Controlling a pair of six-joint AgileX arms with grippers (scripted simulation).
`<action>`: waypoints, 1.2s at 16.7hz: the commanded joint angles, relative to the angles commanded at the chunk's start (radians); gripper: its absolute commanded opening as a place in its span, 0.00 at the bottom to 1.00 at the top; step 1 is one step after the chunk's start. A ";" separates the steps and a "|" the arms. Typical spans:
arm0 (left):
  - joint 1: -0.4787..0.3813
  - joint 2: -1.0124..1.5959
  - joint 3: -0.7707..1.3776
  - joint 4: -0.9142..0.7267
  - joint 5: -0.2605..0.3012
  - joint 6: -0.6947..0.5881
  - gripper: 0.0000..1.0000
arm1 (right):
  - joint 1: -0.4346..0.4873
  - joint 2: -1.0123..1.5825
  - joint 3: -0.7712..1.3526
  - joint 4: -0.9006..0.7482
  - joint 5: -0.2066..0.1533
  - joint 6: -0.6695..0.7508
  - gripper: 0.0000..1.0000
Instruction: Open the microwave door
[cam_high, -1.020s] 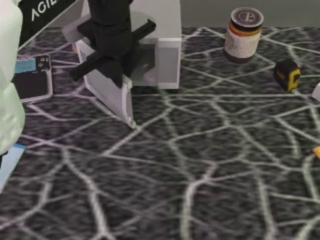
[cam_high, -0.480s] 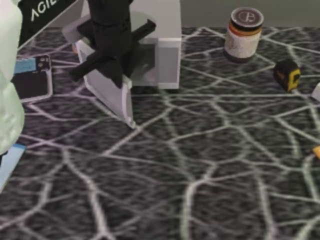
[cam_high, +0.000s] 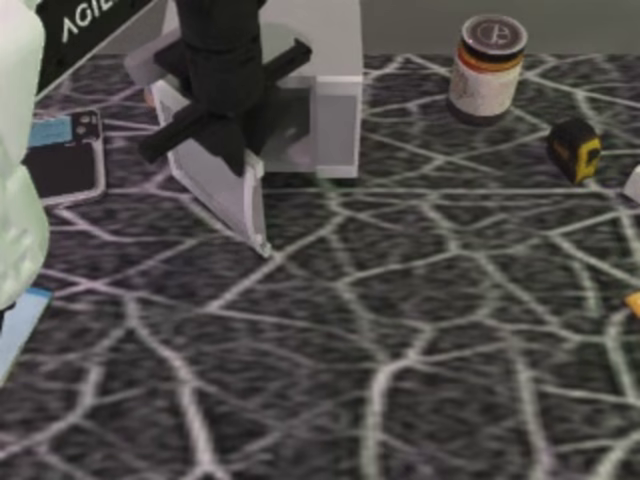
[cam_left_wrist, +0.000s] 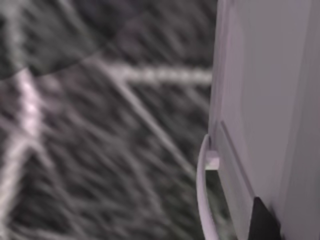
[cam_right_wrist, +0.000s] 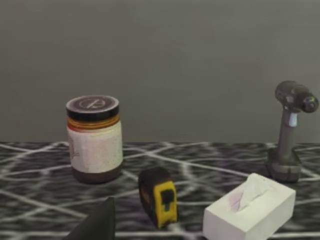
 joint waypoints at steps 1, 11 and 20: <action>0.000 0.000 0.000 0.000 0.000 0.000 0.00 | 0.000 0.000 0.000 0.000 0.000 0.000 1.00; 0.020 -0.088 -0.141 0.057 -0.001 0.021 0.00 | 0.000 0.000 0.000 0.000 0.000 0.000 1.00; 0.027 -0.108 -0.177 0.070 -0.001 0.025 0.00 | 0.000 0.000 0.000 0.000 0.000 0.000 1.00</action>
